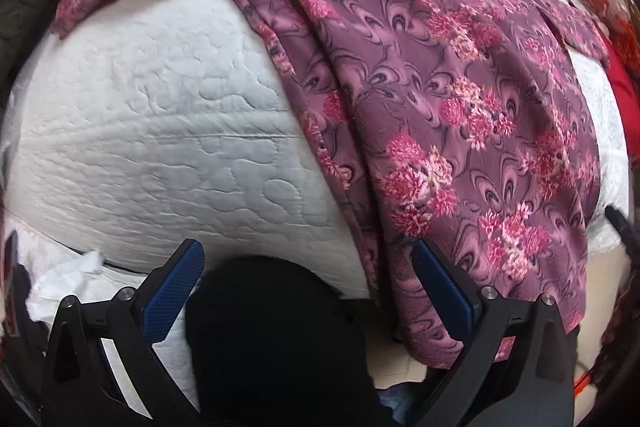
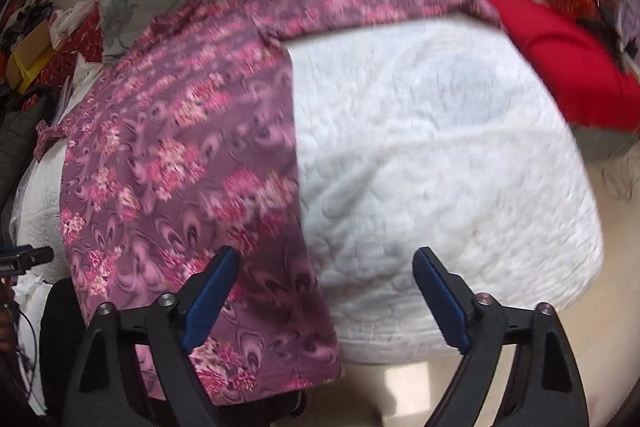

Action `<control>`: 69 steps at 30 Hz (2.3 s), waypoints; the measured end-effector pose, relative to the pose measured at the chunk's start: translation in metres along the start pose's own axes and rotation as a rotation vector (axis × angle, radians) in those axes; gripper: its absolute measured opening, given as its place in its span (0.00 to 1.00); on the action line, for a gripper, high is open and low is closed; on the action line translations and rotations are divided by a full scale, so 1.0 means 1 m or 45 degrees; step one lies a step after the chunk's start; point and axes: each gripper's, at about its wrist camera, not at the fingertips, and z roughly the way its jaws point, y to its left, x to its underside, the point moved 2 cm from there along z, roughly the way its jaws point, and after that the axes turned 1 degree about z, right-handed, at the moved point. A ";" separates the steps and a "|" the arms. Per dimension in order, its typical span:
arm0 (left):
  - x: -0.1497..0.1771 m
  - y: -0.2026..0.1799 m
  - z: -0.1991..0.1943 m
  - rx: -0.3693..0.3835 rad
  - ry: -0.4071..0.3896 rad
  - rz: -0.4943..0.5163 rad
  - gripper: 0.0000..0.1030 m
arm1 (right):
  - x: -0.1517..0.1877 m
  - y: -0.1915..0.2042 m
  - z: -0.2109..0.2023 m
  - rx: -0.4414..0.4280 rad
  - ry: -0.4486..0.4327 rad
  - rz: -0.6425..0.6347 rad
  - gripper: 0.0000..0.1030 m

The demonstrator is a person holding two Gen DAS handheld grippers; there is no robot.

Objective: Fold small clothes

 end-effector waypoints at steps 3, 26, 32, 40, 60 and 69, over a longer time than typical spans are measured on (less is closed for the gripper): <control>-0.004 0.014 -0.007 0.028 -0.038 -0.068 1.00 | 0.007 -0.001 0.009 -0.030 0.045 0.004 0.77; 0.008 0.045 0.010 0.050 0.038 -0.167 1.00 | -0.025 -0.045 -0.016 -0.177 -0.141 0.142 0.04; 0.006 0.019 0.026 0.017 0.043 -0.089 1.00 | -0.014 -0.044 0.006 -0.216 -0.045 0.232 0.08; 0.003 -0.007 0.047 0.286 0.129 -0.132 0.03 | -0.013 -0.036 0.011 -0.225 0.002 0.234 0.09; 0.001 0.029 0.020 0.297 -0.034 -0.090 0.57 | -0.013 -0.029 0.011 -0.208 0.058 0.218 0.14; 0.001 0.049 -0.019 0.532 -0.089 -0.227 0.02 | -0.014 -0.021 -0.011 -0.321 0.000 0.197 0.04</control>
